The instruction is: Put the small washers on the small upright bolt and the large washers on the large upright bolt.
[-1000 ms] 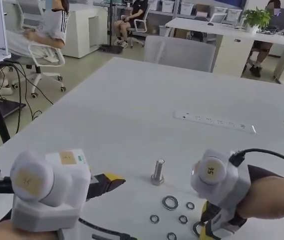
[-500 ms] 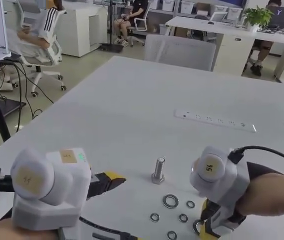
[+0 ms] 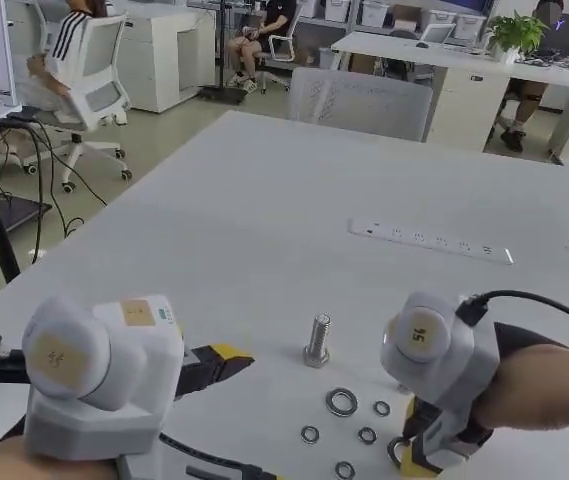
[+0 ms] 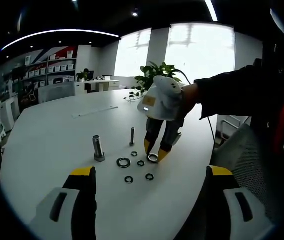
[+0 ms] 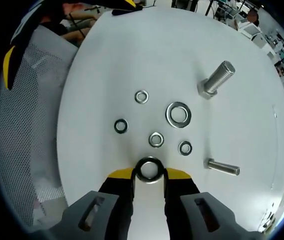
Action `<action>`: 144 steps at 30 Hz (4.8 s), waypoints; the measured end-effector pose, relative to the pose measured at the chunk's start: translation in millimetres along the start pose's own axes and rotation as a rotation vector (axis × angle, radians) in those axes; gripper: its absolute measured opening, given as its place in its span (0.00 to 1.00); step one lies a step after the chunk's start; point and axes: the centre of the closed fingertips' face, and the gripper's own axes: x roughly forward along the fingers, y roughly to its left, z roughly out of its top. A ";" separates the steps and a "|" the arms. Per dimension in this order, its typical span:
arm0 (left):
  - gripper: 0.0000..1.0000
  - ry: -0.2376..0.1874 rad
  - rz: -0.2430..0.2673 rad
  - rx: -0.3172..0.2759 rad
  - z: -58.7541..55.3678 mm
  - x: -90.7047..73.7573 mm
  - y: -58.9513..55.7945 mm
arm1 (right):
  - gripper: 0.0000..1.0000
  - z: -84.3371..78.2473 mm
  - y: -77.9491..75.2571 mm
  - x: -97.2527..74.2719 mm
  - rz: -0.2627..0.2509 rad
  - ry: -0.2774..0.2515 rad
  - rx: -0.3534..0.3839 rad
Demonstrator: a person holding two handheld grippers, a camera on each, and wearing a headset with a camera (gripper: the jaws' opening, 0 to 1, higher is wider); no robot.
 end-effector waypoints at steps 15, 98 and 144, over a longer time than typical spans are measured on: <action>0.90 0.001 -0.001 0.001 -0.1 -0.3 -1.3 | 0.25 -2.1 2.4 0.1 0.013 -0.004 0.001; 0.89 -0.004 -0.017 0.003 1.1 0.3 -3.3 | 0.23 24.8 -12.7 -69.3 -0.046 -0.041 -0.042; 0.89 -0.031 0.080 -0.032 3.8 -9.6 16.0 | 0.23 120.1 -73.2 -82.4 -0.067 -0.060 -0.224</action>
